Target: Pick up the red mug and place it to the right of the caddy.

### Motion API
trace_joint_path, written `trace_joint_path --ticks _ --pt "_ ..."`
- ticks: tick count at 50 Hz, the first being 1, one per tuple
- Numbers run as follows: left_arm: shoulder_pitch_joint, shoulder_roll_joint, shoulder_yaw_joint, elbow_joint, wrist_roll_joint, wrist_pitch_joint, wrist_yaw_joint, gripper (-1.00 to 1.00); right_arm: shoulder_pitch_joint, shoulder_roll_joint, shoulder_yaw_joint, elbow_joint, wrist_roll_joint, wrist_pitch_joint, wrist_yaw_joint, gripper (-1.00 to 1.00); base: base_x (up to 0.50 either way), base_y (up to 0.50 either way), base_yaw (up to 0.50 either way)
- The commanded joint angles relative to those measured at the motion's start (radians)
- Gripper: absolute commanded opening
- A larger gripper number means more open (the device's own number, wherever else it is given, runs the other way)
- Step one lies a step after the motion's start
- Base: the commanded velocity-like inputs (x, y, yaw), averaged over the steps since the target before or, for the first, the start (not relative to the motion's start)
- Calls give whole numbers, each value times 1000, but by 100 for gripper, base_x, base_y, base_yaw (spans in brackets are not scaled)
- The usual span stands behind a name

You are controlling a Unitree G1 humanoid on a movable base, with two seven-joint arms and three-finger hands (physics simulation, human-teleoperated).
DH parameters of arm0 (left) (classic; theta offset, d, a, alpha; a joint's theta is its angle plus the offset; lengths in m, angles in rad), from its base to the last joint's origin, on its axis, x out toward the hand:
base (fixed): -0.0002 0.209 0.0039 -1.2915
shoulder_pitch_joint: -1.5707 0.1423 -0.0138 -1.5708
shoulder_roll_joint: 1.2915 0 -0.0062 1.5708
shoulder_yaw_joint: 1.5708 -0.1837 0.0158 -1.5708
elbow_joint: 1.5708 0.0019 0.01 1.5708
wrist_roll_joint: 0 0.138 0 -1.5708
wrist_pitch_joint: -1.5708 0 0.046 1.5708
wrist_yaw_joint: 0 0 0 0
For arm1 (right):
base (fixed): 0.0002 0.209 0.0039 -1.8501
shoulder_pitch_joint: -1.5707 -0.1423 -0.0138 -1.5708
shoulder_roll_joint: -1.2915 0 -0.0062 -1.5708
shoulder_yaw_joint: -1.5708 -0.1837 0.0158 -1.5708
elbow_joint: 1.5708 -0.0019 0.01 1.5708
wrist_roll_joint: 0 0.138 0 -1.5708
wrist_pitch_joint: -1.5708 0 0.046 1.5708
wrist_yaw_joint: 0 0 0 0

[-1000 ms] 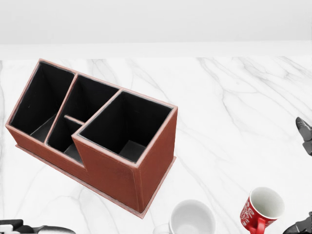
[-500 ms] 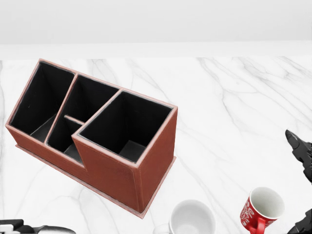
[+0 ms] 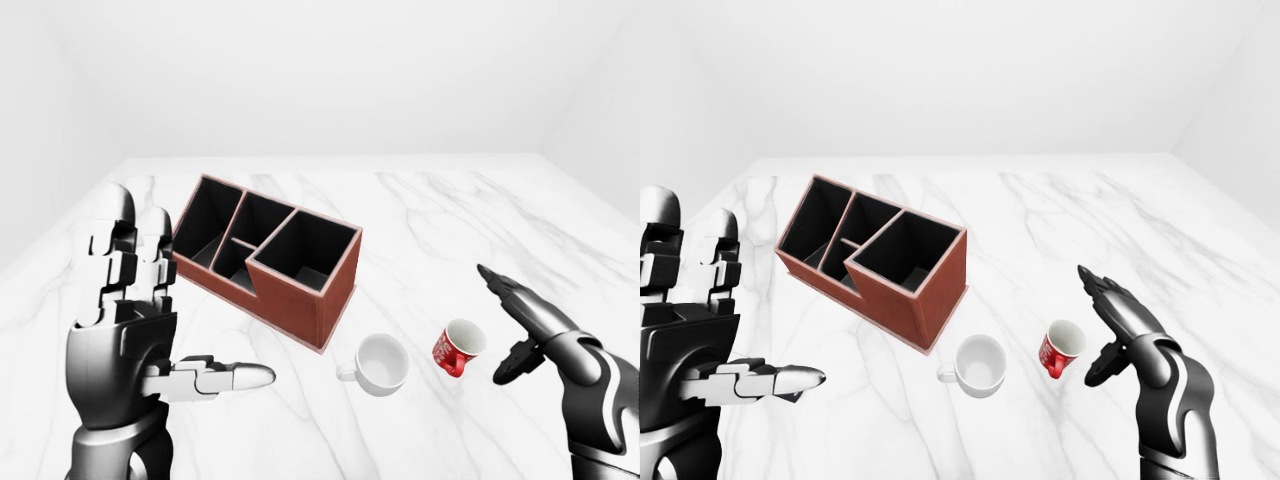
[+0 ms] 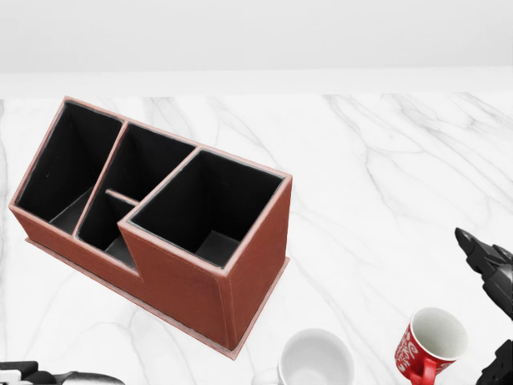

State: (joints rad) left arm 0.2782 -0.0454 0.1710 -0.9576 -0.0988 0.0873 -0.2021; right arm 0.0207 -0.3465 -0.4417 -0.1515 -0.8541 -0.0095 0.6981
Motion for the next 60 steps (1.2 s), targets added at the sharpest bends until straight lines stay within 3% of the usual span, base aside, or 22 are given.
trace_joint_path --ticks 1,6,12,24,60 --pt "2 -1 -3 3 1 0 -1 100 -38 -28 13 37 -8 35 0 100 0 0 0" --pt "2 0 0 -6 -4 0 -2 100 -49 -31 23 33 -7 60 0 100 0 0 0" --pt "0 -3 10 -5 -11 0 -4 100 -48 -31 40 43 -19 61 0 100 0 0 0" --pt "1 -3 12 -8 -10 0 -6 100 -85 -45 73 60 -52 97 0 100 0 0 0" --pt "-2 -6 21 -28 -11 0 -9 100 -142 -41 148 152 -142 97 0 100 0 0 0"
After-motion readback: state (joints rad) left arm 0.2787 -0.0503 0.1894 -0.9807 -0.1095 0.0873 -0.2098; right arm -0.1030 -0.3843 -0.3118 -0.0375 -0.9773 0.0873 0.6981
